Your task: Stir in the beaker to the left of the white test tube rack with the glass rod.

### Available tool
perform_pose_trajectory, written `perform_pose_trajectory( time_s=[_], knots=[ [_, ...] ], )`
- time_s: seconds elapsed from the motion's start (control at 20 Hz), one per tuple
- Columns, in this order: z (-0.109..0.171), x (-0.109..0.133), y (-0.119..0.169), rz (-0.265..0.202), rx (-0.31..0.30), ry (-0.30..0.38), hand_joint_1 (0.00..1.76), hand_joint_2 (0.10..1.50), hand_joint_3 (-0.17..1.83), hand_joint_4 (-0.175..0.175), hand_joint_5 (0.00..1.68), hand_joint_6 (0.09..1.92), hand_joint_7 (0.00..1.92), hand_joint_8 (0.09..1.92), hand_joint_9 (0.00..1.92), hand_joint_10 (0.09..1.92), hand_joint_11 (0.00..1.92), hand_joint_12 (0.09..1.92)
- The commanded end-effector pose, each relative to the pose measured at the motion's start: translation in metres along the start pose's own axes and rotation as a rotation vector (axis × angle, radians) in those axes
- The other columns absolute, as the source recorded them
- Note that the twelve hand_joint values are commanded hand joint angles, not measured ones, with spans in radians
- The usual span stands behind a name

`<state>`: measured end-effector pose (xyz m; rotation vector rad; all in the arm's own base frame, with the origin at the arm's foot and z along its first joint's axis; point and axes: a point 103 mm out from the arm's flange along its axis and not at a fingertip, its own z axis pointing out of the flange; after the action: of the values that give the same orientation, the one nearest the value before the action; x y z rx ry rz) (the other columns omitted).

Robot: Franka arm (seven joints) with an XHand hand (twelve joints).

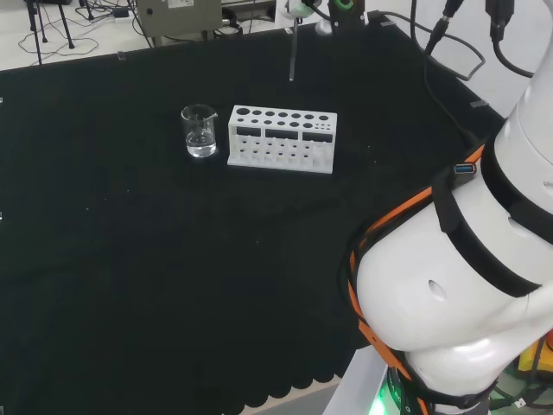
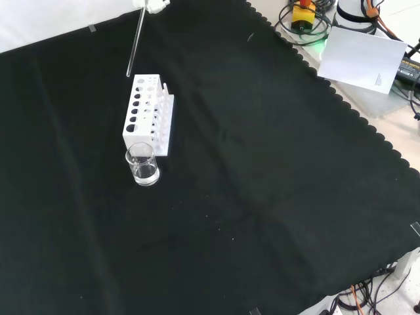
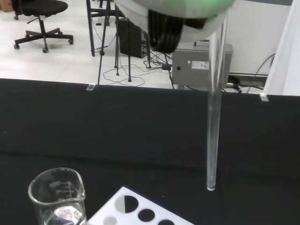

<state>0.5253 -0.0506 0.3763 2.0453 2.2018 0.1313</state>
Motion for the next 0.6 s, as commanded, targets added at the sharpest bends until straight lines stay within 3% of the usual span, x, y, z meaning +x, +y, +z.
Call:
perform_pose_trajectory(
  time_s=[0.05, 0.3, 0.6],
  knots=[
    [-0.009, 0.027, 0.008, -0.064, 0.003, 0.006, 1.30, 0.78, 0.54, -0.175, 1.15, 0.54, 1.16, 1.12, 1.64, 0.76, 1.19, 0.82],
    [-0.013, 0.051, 0.012, -0.111, -0.022, 0.031, 1.30, 0.78, 0.54, -0.175, 1.15, 0.53, 1.16, 1.12, 1.64, 0.75, 1.19, 0.82],
    [-0.007, 0.079, 0.021, -0.170, -0.008, 0.065, 1.30, 0.79, 0.53, -0.175, 1.16, 0.53, 1.16, 1.12, 1.64, 0.75, 1.19, 0.82]
  ],
)
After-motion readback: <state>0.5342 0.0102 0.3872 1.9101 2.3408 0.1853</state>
